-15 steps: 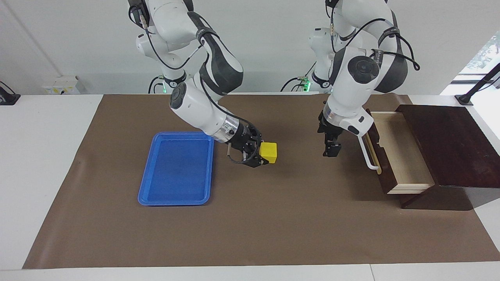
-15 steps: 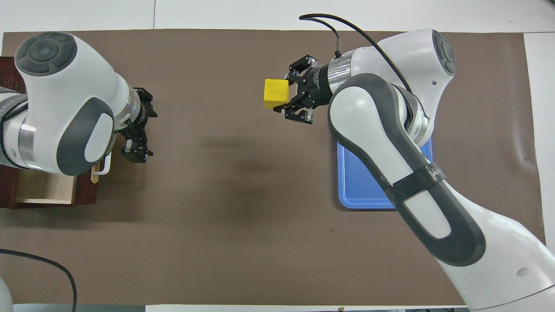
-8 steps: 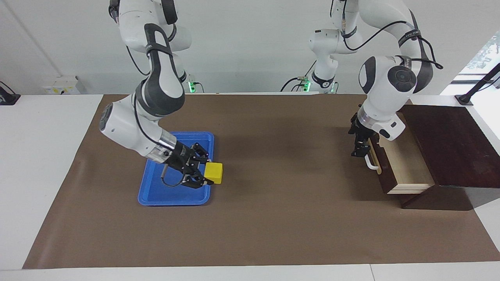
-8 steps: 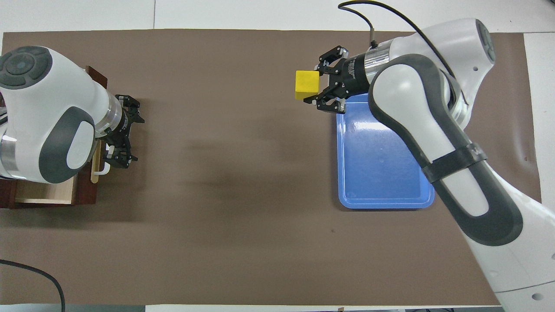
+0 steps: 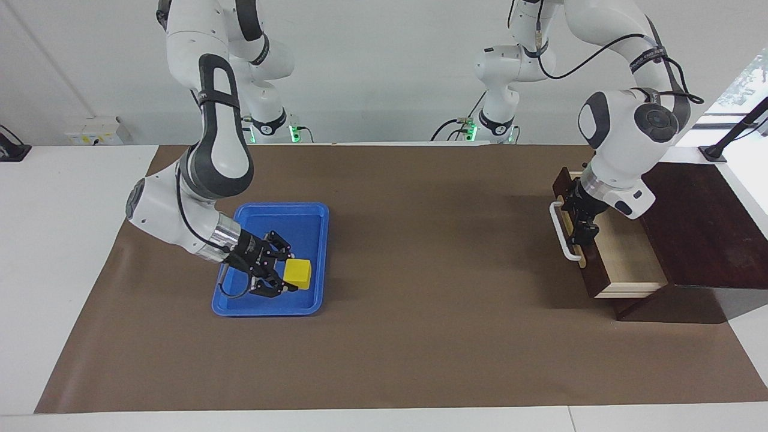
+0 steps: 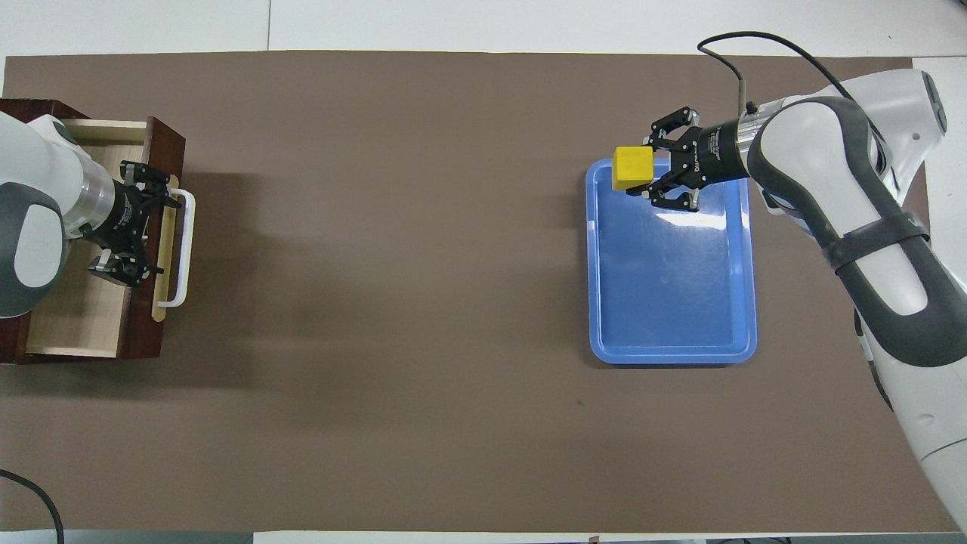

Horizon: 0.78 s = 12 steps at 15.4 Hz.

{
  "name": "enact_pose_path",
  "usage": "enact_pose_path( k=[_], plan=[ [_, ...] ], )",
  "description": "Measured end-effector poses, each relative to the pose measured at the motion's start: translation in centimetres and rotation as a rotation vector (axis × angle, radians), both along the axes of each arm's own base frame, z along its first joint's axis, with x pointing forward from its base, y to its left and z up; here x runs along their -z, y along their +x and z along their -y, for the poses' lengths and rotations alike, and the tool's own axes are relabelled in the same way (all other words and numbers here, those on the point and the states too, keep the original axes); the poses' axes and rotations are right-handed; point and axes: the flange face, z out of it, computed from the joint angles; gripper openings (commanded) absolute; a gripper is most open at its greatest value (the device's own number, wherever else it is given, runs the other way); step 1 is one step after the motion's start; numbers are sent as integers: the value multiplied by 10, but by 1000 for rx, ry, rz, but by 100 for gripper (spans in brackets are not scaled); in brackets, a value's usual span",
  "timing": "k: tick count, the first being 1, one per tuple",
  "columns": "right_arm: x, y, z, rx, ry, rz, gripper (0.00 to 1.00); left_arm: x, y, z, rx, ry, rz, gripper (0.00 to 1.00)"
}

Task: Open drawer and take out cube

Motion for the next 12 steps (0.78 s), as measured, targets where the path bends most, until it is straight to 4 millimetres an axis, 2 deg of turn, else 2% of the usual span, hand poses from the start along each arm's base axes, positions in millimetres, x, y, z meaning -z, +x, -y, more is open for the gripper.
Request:
enact_pose_path(
  k=[3,6,12],
  plan=[
    [24,-9,13,0,-24,10,0,-1,1,-16,14,-2,14,100],
    [43,-18,14,-18,-38,13,0,-3,3,-45,27,21,35,100],
    [69,-33,11,-53,-35,22,0,-6,3,-100,72,55,57,100]
  ],
)
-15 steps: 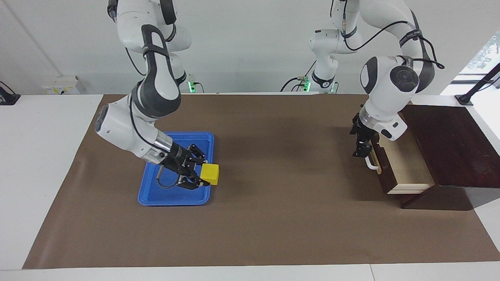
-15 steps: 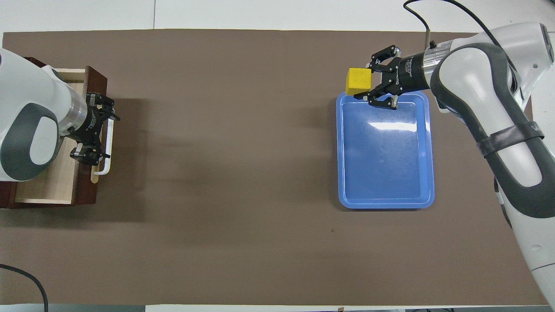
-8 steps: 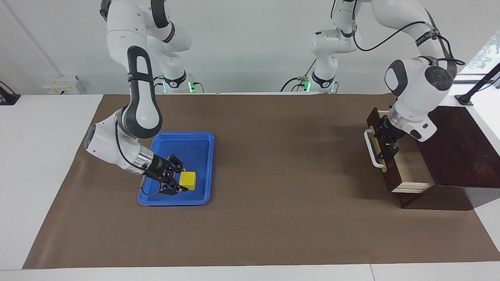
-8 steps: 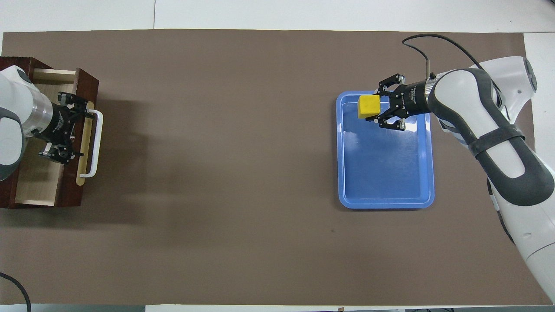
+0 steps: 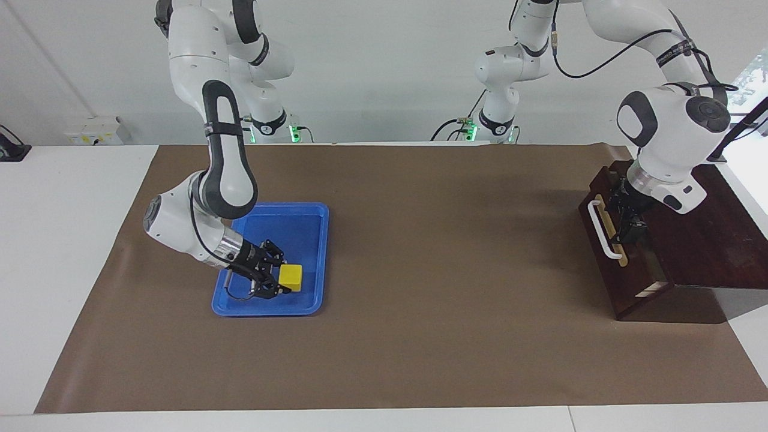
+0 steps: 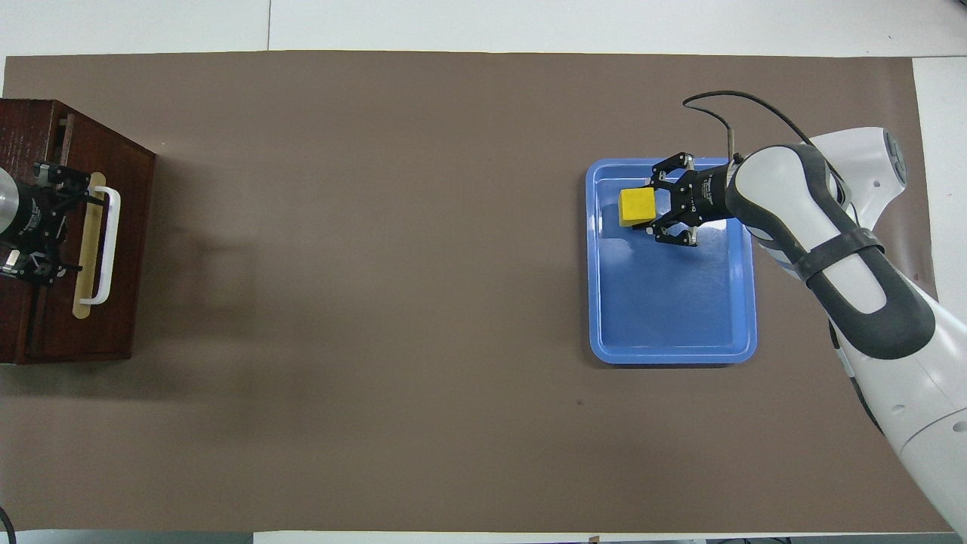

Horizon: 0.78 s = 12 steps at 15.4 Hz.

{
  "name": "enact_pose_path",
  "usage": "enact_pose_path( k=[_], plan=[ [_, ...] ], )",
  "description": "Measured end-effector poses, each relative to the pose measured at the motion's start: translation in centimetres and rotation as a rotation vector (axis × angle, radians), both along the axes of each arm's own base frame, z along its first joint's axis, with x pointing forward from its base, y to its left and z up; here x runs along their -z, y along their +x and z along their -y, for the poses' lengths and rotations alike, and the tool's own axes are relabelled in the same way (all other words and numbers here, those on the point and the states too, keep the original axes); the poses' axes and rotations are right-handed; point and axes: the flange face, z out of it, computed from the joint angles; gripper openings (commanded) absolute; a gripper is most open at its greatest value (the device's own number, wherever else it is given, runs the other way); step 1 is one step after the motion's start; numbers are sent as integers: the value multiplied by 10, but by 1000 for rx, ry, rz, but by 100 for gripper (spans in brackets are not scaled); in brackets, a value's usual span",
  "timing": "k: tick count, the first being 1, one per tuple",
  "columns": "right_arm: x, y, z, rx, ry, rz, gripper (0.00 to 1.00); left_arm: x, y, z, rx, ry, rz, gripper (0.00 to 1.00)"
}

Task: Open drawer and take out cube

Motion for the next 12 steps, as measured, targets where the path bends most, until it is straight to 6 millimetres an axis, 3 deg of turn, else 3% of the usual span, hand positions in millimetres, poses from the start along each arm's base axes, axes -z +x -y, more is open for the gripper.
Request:
enact_pose_path(
  k=[8,12],
  plan=[
    [15,-15,-1,-33,-7,21,0,-3,0,0,42,12,2,100],
    [12,-20,-15,-31,-35,54,0,-30,0,30,163,23,38,100]
  ],
)
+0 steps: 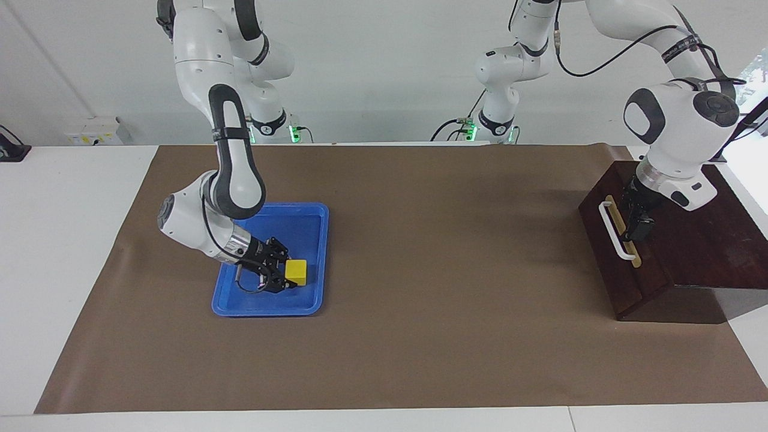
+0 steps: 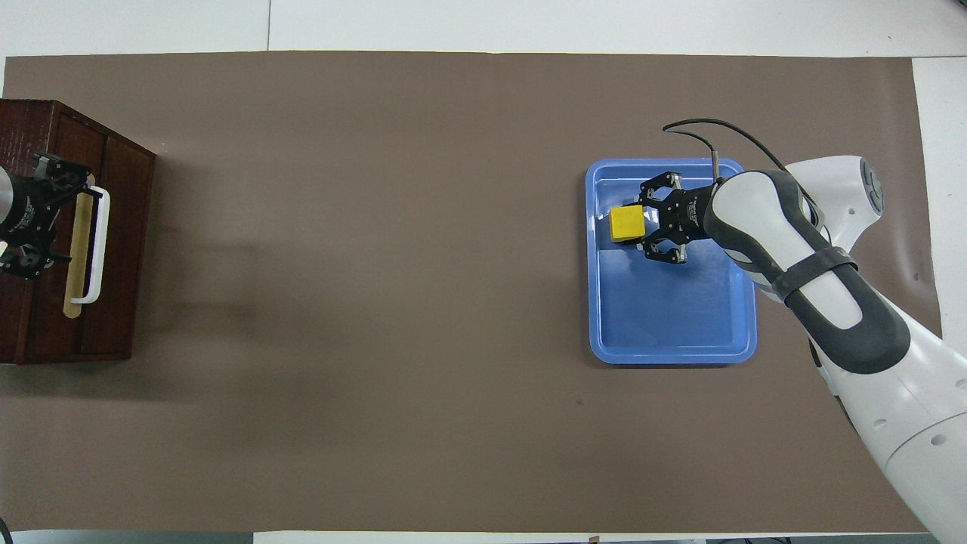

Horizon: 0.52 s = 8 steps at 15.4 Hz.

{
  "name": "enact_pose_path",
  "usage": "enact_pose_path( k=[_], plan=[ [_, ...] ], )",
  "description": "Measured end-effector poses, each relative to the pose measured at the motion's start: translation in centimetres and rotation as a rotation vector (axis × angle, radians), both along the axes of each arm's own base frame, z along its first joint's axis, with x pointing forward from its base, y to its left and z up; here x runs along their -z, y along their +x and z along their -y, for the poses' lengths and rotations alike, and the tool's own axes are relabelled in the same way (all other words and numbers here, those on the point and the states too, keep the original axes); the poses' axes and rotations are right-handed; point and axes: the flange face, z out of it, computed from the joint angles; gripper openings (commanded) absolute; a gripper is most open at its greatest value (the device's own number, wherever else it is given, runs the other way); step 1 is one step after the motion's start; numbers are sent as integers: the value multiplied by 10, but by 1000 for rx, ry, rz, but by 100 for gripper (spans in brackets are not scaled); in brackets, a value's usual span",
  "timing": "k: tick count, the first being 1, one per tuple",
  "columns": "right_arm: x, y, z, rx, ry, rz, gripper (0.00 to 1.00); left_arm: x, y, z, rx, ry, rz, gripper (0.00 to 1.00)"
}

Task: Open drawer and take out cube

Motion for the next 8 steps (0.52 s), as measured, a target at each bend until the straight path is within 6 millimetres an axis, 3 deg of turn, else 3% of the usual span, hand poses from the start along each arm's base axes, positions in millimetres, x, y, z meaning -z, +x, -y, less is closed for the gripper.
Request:
enact_pose_path(
  k=[2,3,5,7,8],
  plan=[
    [0,-1,-2,-1,-2,3,0,-22,-2,22,72,5,7,100],
    [0,-1,-2,-1,-2,3,7,-31,-3,35,121,8,5,100],
    [0,-1,-2,0,-2,2,36,-43,-6,58,264,17,-7,100],
    [0,-1,-2,0,-2,2,79,-48,-10,72,424,27,-22,100],
    [1,-2,-2,0,-2,0,83,-49,-11,74,502,32,-32,100]
  ],
)
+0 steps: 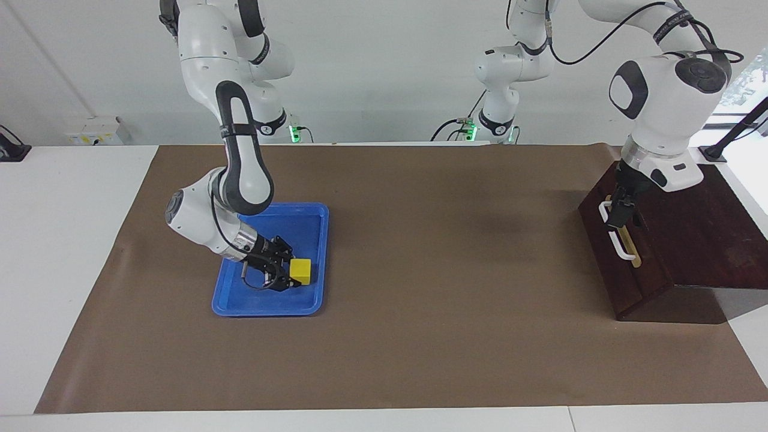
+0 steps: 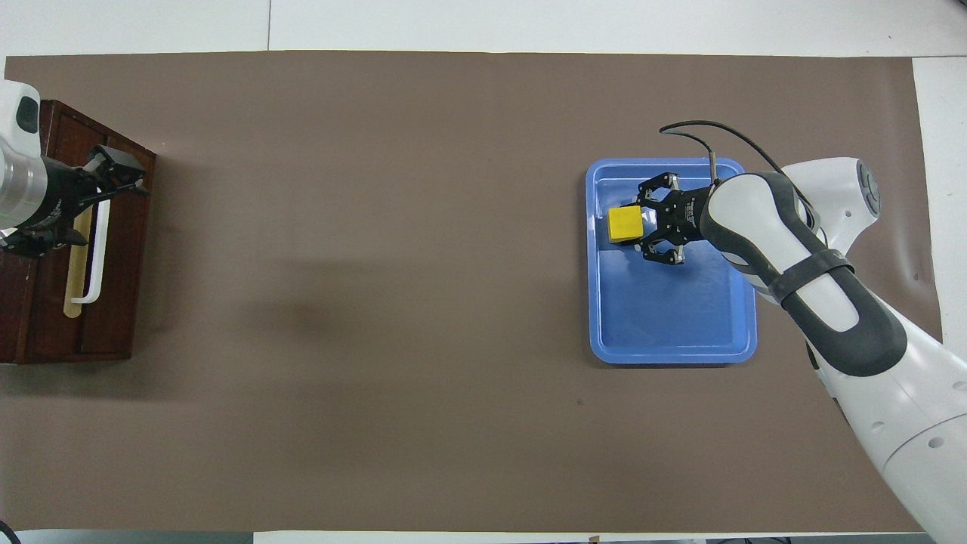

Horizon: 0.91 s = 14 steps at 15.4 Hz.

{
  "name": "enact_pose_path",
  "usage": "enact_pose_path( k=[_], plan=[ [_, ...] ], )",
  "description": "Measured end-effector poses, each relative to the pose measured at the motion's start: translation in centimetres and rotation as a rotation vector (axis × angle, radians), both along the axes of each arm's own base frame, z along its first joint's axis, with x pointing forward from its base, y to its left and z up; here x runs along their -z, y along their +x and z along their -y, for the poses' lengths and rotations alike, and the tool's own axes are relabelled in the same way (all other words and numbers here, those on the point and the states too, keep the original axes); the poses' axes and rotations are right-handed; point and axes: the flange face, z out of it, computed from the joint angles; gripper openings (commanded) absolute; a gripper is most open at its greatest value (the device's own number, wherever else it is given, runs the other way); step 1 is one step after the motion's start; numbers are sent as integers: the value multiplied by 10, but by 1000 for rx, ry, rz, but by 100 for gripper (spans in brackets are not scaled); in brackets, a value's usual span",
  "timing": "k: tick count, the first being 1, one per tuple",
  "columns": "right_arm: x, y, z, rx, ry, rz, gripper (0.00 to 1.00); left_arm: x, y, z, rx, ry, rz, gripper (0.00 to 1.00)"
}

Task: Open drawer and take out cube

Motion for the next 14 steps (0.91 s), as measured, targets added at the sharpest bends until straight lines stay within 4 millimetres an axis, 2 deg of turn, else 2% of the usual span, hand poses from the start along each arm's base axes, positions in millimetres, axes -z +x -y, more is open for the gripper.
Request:
enact_pose_path(
  k=[3,7,8,10,11,14],
  plan=[
    [1,-1,0,0,-1,-2,89,-5,-5,-3,191,13,-28,100],
    [3,-2,-1,-1,-1,-7,100,-19,-12,0,232,-38,-19,100],
    [3,-2,-1,0,-1,-7,100,-22,-13,5,241,-45,-12,100],
    [2,-2,-1,4,0,-8,100,-28,-14,32,287,-49,18,100],
    [0,-2,-2,6,3,-11,100,-29,-15,38,300,-49,22,100],
    [-13,-2,-6,9,21,-22,100,-29,-18,36,393,-41,-19,100]
  ],
)
